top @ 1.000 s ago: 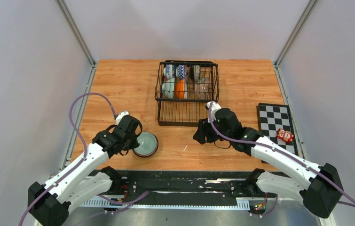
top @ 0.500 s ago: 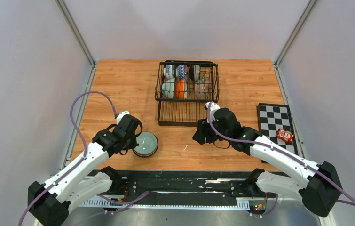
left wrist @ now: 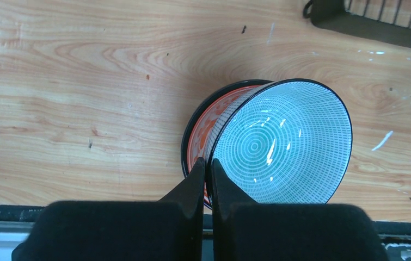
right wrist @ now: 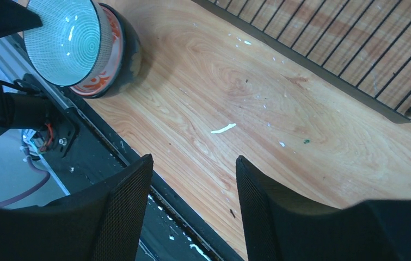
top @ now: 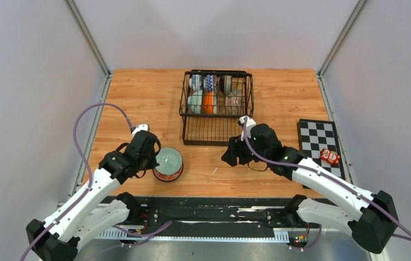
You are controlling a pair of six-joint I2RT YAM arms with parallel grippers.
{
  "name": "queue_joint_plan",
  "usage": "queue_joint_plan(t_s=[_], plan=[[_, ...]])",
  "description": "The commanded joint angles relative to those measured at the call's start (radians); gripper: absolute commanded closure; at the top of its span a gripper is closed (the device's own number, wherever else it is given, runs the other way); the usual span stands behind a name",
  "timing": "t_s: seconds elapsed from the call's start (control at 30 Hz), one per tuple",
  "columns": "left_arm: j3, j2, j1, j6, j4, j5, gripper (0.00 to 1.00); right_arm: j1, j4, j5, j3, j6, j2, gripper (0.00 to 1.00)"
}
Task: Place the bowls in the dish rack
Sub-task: Pick up the bowl from the center of the board, then turn the bowl upside down on the dish rack.
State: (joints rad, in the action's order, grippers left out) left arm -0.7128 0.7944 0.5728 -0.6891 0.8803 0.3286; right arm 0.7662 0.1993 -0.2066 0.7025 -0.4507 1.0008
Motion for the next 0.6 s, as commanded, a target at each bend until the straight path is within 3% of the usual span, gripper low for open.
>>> queue_joint_plan(t_s=[0.0,0.2,0.57], plan=[[-0.056,-0.046,0.003,0.032,-0.015,-0.027,1.0,0.016,-0.042,-0.051,0.038,-0.027,-0.026,0.39],[-0.075,-0.087,0.004,0.058,-0.046,-0.097,1.0,0.032,-0.133,-0.119,0.054,-0.082,-0.004,0.36],[-0.09,-0.101,0.004,0.115,-0.129,-0.238,1.0,0.186,-0.084,-0.005,0.249,-0.062,0.18,0.34]])
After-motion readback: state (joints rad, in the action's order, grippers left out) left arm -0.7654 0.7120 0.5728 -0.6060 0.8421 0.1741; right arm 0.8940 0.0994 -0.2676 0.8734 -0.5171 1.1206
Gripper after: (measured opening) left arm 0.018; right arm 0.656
